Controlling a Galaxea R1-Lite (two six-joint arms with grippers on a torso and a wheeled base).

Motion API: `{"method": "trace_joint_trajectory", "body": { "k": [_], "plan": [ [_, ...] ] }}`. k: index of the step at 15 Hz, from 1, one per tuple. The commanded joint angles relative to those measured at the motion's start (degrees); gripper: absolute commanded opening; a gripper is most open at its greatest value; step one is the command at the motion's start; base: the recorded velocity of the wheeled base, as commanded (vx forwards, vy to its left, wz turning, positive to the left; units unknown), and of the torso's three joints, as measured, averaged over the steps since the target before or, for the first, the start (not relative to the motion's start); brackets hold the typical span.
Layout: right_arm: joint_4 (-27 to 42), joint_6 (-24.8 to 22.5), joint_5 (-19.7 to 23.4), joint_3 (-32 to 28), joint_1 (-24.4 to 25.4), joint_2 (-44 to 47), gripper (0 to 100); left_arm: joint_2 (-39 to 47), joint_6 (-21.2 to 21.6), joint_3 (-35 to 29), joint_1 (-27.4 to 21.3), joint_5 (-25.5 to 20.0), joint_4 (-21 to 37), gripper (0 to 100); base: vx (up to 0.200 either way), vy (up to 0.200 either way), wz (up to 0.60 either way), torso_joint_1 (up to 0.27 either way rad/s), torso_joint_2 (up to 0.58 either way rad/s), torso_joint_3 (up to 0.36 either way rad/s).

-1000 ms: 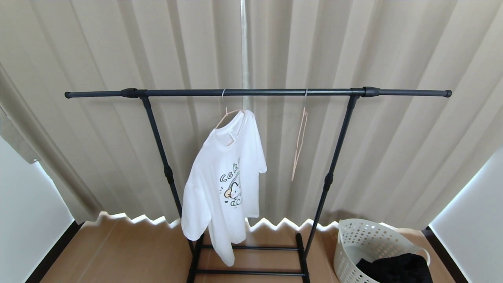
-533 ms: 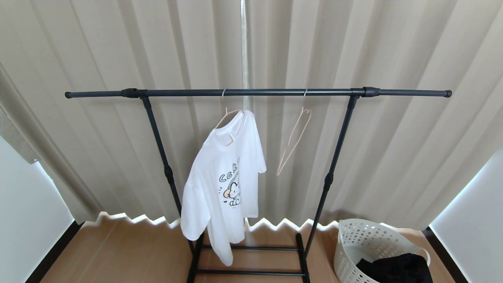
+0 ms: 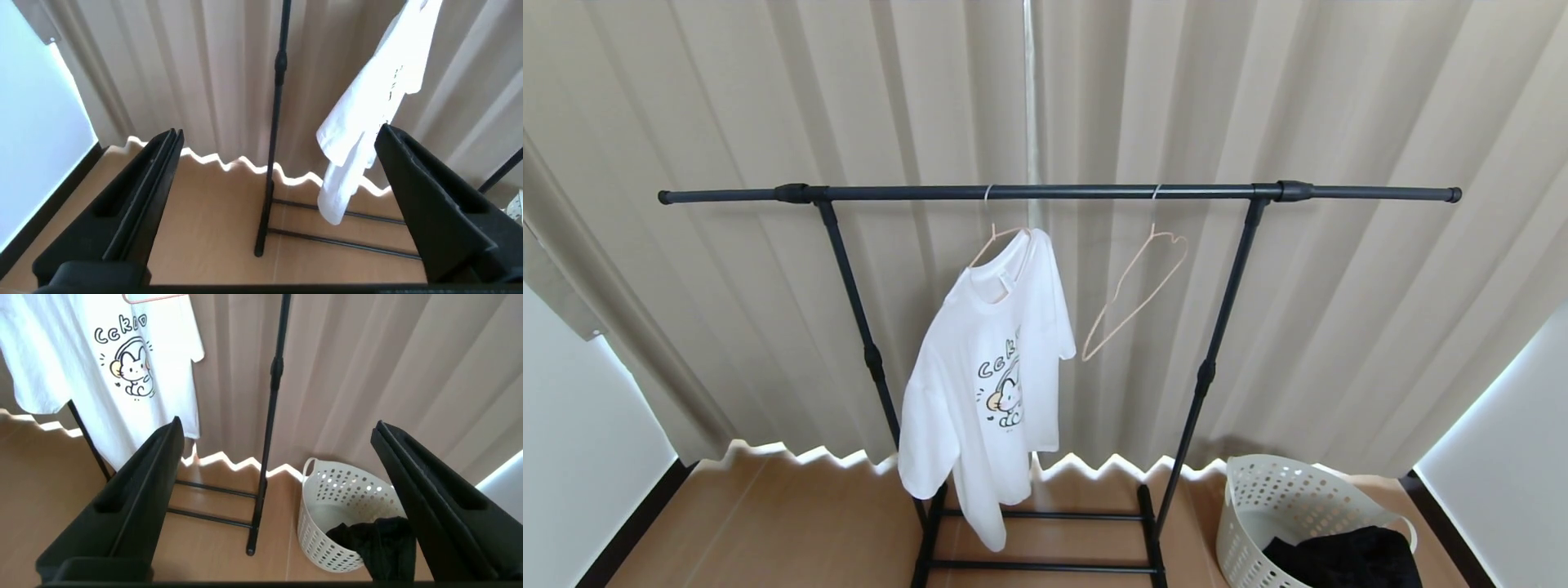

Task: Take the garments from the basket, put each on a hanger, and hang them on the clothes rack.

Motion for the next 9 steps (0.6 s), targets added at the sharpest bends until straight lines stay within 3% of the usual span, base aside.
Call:
{"method": "trace_joint_trajectory", "body": {
  "k": [1, 3, 9],
  "plan": [
    [0.02, 0.15, -0.65, 0.02, 0.02, -0.07, 100, -1.52, 0.16, 0.0, -3.65, -2.27, -0.04, 100, 0.0, 0.0, 0.0, 0.0, 0.0, 0.0],
    [-0.07, 0.42, -2.85, 0.02, 0.02, -0.07, 100, -3.72, 0.6, 0.0, -3.13, -5.69, -0.04, 100, 0.0, 0.0, 0.0, 0.0, 0.0, 0.0],
    [-0.07, 1.21, -3.2, -0.07, 0.02, -0.07, 100, -3.81, 0.51, 0.0, -3.04, -5.43, -0.3, 100, 0.0, 0.0, 0.0, 0.0, 0.0, 0.0]
  ]
}}
